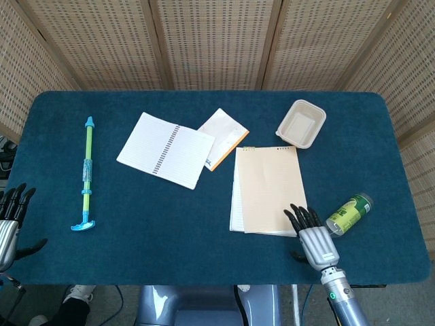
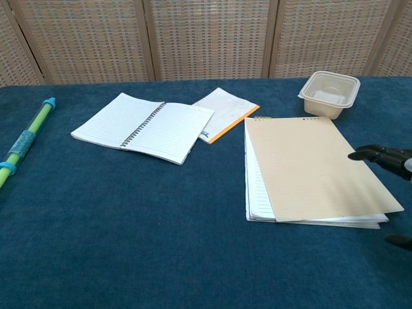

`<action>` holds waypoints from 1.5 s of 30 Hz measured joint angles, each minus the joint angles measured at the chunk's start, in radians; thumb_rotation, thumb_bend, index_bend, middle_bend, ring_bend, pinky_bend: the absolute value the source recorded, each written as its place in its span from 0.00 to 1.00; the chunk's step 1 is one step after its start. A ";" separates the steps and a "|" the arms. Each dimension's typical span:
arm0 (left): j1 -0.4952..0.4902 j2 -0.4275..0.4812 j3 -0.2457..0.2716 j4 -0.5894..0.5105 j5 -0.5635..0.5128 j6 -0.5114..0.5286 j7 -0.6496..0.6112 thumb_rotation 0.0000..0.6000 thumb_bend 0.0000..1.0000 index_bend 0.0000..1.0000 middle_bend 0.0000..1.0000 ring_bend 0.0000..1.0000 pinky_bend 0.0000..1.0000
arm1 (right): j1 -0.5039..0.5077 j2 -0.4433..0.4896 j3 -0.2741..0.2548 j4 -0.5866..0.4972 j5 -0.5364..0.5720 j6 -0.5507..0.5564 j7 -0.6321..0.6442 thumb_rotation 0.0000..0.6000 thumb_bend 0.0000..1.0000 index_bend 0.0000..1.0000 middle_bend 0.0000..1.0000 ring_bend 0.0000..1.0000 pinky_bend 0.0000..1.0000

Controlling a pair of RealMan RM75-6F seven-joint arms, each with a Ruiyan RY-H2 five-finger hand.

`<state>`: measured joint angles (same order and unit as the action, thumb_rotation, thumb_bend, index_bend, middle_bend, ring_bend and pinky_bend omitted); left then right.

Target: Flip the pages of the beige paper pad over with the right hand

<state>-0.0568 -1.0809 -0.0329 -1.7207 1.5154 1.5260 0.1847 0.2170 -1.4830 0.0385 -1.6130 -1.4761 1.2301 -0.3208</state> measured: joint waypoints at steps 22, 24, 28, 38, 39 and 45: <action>-0.004 -0.013 0.003 0.006 -0.005 -0.010 0.030 1.00 0.04 0.00 0.00 0.00 0.00 | 0.063 -0.057 0.033 0.108 0.091 -0.076 0.015 1.00 0.44 0.00 0.00 0.00 0.00; -0.005 -0.015 0.003 0.005 -0.005 -0.011 0.037 1.00 0.04 0.00 0.00 0.00 0.00 | 0.071 -0.061 0.036 0.119 0.100 -0.086 0.016 1.00 0.44 0.00 0.00 0.00 0.00; -0.004 -0.017 0.002 0.005 -0.005 -0.007 0.039 1.00 0.03 0.00 0.00 0.00 0.00 | 0.080 -0.072 0.040 0.144 0.118 -0.101 0.019 1.00 0.44 0.00 0.00 0.00 0.00; -0.005 -0.023 0.004 0.009 -0.001 -0.009 0.050 1.00 0.03 0.00 0.00 0.00 0.00 | 0.100 -0.094 0.043 0.195 0.148 -0.119 0.029 1.00 0.44 0.00 0.00 0.00 0.00; -0.005 -0.024 0.005 0.009 -0.001 -0.010 0.051 1.00 0.03 0.00 0.00 0.00 0.00 | 0.102 -0.096 0.044 0.197 0.151 -0.121 0.028 1.00 0.44 0.00 0.00 0.00 0.00; -0.007 -0.026 0.006 0.010 -0.003 -0.013 0.057 1.00 0.04 0.00 0.00 0.00 0.00 | 0.110 -0.105 0.044 0.208 0.158 -0.121 0.023 1.00 0.44 0.00 0.00 0.00 0.00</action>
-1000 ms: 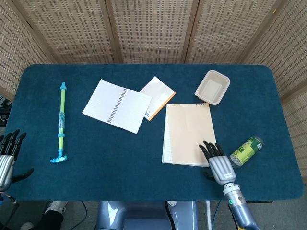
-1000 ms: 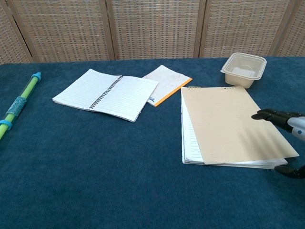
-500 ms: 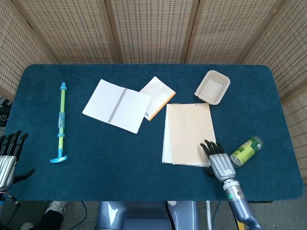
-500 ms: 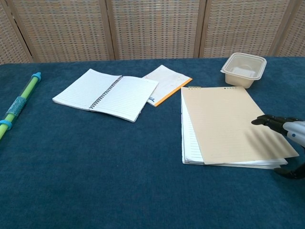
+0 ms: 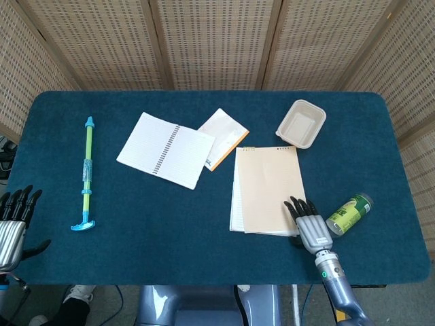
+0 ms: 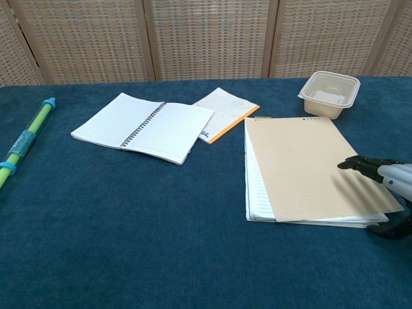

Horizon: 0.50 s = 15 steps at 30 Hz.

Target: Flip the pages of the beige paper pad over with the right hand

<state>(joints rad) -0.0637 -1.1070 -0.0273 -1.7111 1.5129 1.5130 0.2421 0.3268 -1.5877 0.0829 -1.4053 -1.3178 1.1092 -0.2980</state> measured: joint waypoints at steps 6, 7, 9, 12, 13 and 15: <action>0.002 0.001 0.000 -0.001 0.004 0.006 -0.002 1.00 0.03 0.00 0.00 0.00 0.00 | 0.007 -0.010 0.001 0.016 0.011 -0.003 -0.004 1.00 0.44 0.00 0.00 0.00 0.00; 0.002 0.000 0.001 -0.001 0.006 0.006 -0.002 1.00 0.03 0.00 0.00 0.00 0.00 | 0.008 -0.011 0.002 0.017 0.013 -0.003 -0.004 1.00 0.44 0.00 0.00 0.00 0.00; 0.002 -0.001 0.003 -0.001 0.009 0.005 0.000 1.00 0.03 0.00 0.00 0.00 0.00 | 0.012 -0.016 0.004 0.023 0.014 -0.002 -0.003 1.00 0.45 0.00 0.00 0.00 0.00; 0.001 -0.003 0.004 0.000 0.010 0.004 0.002 1.00 0.04 0.00 0.00 0.00 0.00 | 0.017 -0.023 0.006 0.035 0.012 0.002 -0.004 1.00 0.46 0.01 0.00 0.00 0.00; 0.001 -0.003 0.004 0.000 0.010 0.004 0.003 1.00 0.04 0.00 0.00 0.00 0.00 | 0.018 -0.026 0.007 0.041 0.012 0.002 -0.004 1.00 0.46 0.01 0.00 0.00 0.00; 0.001 -0.003 0.003 -0.001 0.010 0.006 0.001 1.00 0.03 0.00 0.00 0.00 0.00 | 0.024 -0.034 0.011 0.054 0.018 -0.002 -0.005 1.00 0.46 0.01 0.00 0.00 0.00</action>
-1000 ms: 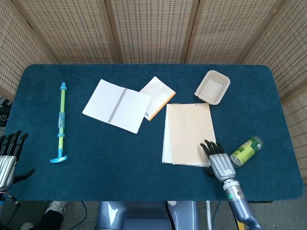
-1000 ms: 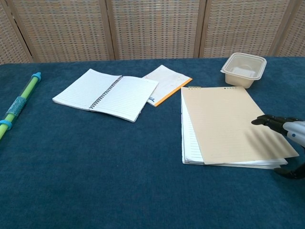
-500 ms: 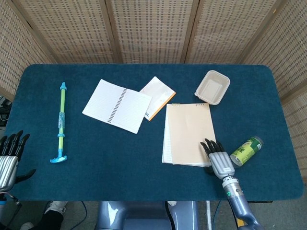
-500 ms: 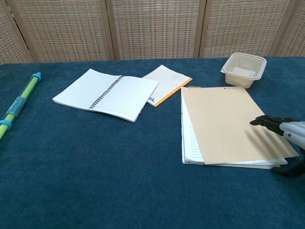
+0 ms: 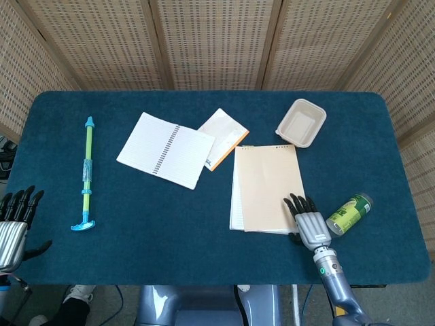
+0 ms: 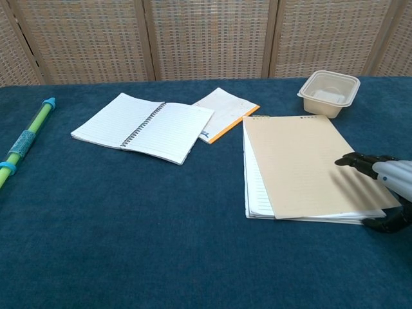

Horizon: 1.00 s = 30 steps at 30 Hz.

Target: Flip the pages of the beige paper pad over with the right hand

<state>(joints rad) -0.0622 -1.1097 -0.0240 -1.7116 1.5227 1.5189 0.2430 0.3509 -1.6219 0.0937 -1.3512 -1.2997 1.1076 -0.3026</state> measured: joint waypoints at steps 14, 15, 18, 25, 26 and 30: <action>-0.001 0.000 0.003 0.000 0.004 -0.003 -0.006 1.00 0.03 0.00 0.00 0.00 0.00 | 0.015 -0.039 0.009 0.046 0.003 0.005 0.021 1.00 0.68 0.04 0.00 0.00 0.00; -0.001 0.000 0.003 0.000 0.004 -0.003 -0.006 1.00 0.03 0.00 0.00 0.00 0.00 | 0.017 -0.044 0.008 0.050 -0.004 0.009 0.030 1.00 0.69 0.04 0.00 0.00 0.00; -0.001 -0.001 0.003 0.000 0.005 -0.002 -0.006 1.00 0.03 0.00 0.00 0.00 0.00 | 0.021 -0.052 0.009 0.053 -0.019 0.023 0.038 1.00 0.69 0.04 0.00 0.00 0.00; -0.002 -0.001 0.003 0.000 0.004 -0.005 -0.007 1.00 0.04 0.00 0.00 0.00 0.00 | 0.029 -0.049 0.018 0.007 -0.026 0.034 0.043 1.00 0.68 0.04 0.00 0.00 0.00; -0.002 -0.001 0.003 0.000 0.004 -0.005 -0.007 1.00 0.04 0.00 0.00 0.00 0.00 | 0.031 -0.046 0.019 0.000 -0.025 0.033 0.040 1.00 0.67 0.04 0.00 0.00 0.00; -0.001 0.001 0.003 -0.001 0.004 -0.003 -0.012 1.00 0.03 0.00 0.00 0.00 0.00 | 0.039 -0.037 0.022 -0.029 -0.021 0.032 0.014 1.00 0.61 0.04 0.00 0.00 0.00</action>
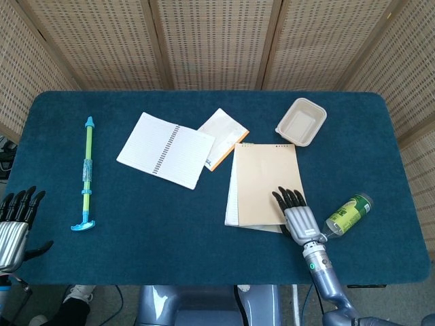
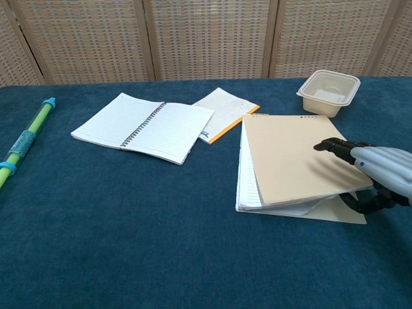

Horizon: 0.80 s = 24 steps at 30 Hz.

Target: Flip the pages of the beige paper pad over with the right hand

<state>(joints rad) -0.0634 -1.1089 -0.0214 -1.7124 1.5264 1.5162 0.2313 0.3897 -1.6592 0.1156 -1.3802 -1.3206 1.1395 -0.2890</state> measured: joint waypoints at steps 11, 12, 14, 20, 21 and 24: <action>-0.001 -0.001 0.002 -0.002 0.002 -0.001 0.004 1.00 0.03 0.00 0.00 0.00 0.00 | 0.025 -0.003 0.008 -0.030 0.020 -0.010 -0.070 1.00 0.49 0.04 0.00 0.00 0.00; -0.001 -0.001 0.001 -0.002 0.002 -0.001 0.003 1.00 0.04 0.00 0.00 0.00 0.00 | 0.028 -0.004 0.011 -0.031 0.025 -0.013 -0.079 1.00 0.49 0.04 0.00 0.00 0.00; -0.001 0.000 0.001 -0.002 0.000 -0.002 0.000 1.00 0.04 0.00 0.00 0.00 0.00 | 0.035 -0.007 0.016 -0.031 0.035 -0.016 -0.093 1.00 0.51 0.05 0.00 0.00 0.00; -0.003 -0.001 0.004 -0.001 0.006 -0.006 0.000 1.00 0.04 0.00 0.00 0.00 0.00 | 0.052 -0.022 0.035 -0.024 0.062 -0.023 -0.115 1.00 0.64 0.07 0.00 0.00 0.00; -0.003 -0.002 0.005 -0.001 0.006 -0.007 0.001 1.00 0.04 0.00 0.00 0.00 0.00 | 0.056 -0.026 0.038 -0.019 0.066 -0.024 -0.120 1.00 0.65 0.08 0.00 0.00 0.00; -0.003 -0.003 0.005 -0.001 0.007 -0.008 0.002 1.00 0.04 0.00 0.00 0.00 0.00 | 0.063 -0.035 0.041 -0.014 0.075 -0.026 -0.127 1.00 0.63 0.08 0.00 0.00 0.00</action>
<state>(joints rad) -0.0668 -1.1119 -0.0161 -1.7138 1.5333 1.5082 0.2332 0.4526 -1.6938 0.1566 -1.3942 -1.2457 1.1134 -0.4159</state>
